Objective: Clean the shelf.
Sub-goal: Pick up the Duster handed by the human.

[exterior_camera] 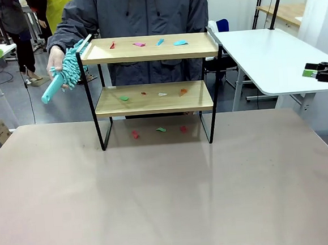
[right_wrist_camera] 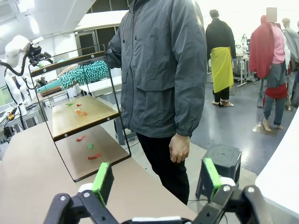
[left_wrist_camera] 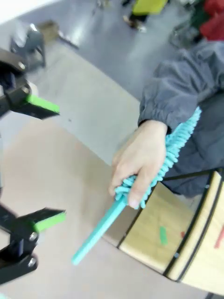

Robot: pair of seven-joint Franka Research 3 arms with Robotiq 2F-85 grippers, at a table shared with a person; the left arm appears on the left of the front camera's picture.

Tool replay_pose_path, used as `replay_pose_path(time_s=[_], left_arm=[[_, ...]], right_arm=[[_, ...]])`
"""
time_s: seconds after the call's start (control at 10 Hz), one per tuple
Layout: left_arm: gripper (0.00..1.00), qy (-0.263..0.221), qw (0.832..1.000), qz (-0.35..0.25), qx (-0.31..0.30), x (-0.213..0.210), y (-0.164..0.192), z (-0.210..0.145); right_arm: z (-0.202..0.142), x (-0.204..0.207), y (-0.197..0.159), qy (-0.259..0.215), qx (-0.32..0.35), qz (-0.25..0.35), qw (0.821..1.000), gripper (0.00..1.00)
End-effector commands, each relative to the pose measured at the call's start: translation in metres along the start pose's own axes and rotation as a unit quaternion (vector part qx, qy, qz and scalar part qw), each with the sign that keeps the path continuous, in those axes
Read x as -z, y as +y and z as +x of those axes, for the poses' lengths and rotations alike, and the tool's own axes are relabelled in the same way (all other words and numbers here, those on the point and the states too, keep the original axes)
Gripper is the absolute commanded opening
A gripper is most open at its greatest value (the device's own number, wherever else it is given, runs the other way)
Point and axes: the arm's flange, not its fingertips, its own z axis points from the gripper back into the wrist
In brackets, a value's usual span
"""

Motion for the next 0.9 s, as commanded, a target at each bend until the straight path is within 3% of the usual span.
replay_pose_path(time_s=[0.0, 0.3, 0.4, 0.8], left_arm=[[1.00, 0.046, 0.997, 0.048, -0.049, 0.007, -0.060, 0.012], [1.00, 0.035, 0.999, 0.013, -0.017, 0.027, -0.079, 0.019], [1.00, 0.041, 0.998, 0.040, -0.028, 0.017, -0.080, 0.025], [1.00, 0.039, 0.999, 0.028, -0.023, 0.021, -0.081, 0.024]], right_arm=[[0.003, 0.002, 0.000, -0.003, -0.002, -0.001, 1.000, 1.00], [0.003, 0.002, 0.000, -0.003, -0.002, -0.001, 1.000, 1.00], [0.003, 0.002, 0.000, -0.003, -0.002, -0.001, 1.000, 1.00], [0.003, 0.002, 0.000, -0.003, -0.002, -0.001, 1.000, 1.00]])
